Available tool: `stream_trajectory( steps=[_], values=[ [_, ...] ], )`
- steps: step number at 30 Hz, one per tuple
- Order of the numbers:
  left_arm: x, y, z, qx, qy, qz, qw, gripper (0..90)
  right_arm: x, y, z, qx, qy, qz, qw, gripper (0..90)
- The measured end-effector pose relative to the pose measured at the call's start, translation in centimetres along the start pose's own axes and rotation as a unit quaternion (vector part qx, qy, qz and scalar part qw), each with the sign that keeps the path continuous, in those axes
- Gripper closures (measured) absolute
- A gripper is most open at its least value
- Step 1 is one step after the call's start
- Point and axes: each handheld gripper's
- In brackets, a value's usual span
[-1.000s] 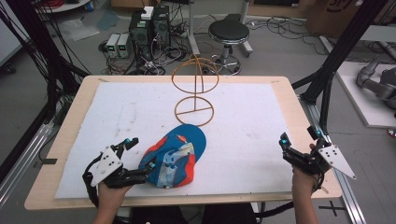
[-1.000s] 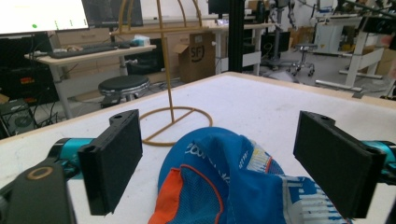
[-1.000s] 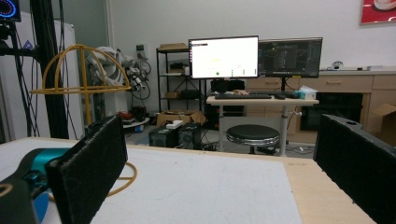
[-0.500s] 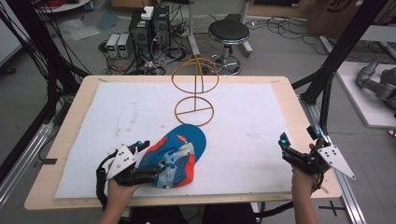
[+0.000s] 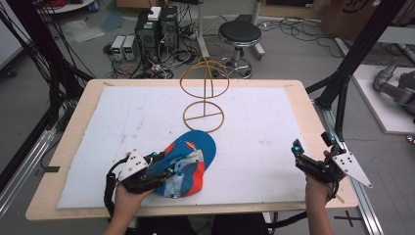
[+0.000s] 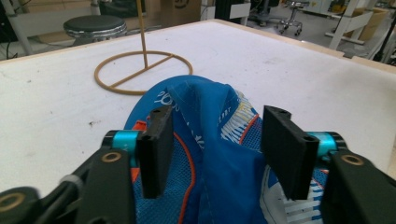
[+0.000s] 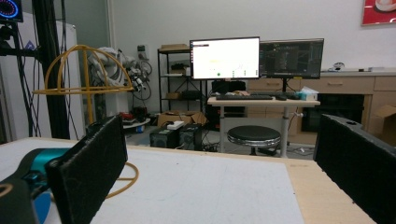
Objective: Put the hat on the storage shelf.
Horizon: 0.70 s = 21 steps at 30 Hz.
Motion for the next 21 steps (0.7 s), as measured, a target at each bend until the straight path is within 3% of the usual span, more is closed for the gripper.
stream_trajectory(
  steps=[4, 10, 16, 21],
  values=[
    [-0.1, 0.1, 0.0, 0.003, -0.004, -0.002, 1.0, 62.7, 0.0, 0.0, 0.0, -0.001, 0.0, 0.002, 1.0, 2.5],
    [-0.5, 0.1, -0.3, 0.0, 0.012, 0.014, 0.9998, 85.0, 0.0, -0.1, 0.0, 0.0, -0.003, 0.005, 1.0, 2.5],
    [-1.2, 0.4, -0.2, -0.014, 0.022, 0.038, 0.9989, 87.7, 0.0, -0.1, 0.0, -0.001, -0.001, 0.004, 1.0, 2.5],
    [-1.4, 0.8, -0.3, -0.033, 0.022, 0.042, 0.9983, 88.2, 0.0, -0.1, 0.0, -0.001, -0.003, 0.006, 1.0, 2.5]
  ],
)
Point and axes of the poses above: each handheld gripper's, and its own axes: z roughly forward along the jaws, y roughly out of its top, x roughly to its left, and after that the axes turned 12 degrees about -x, right-handed
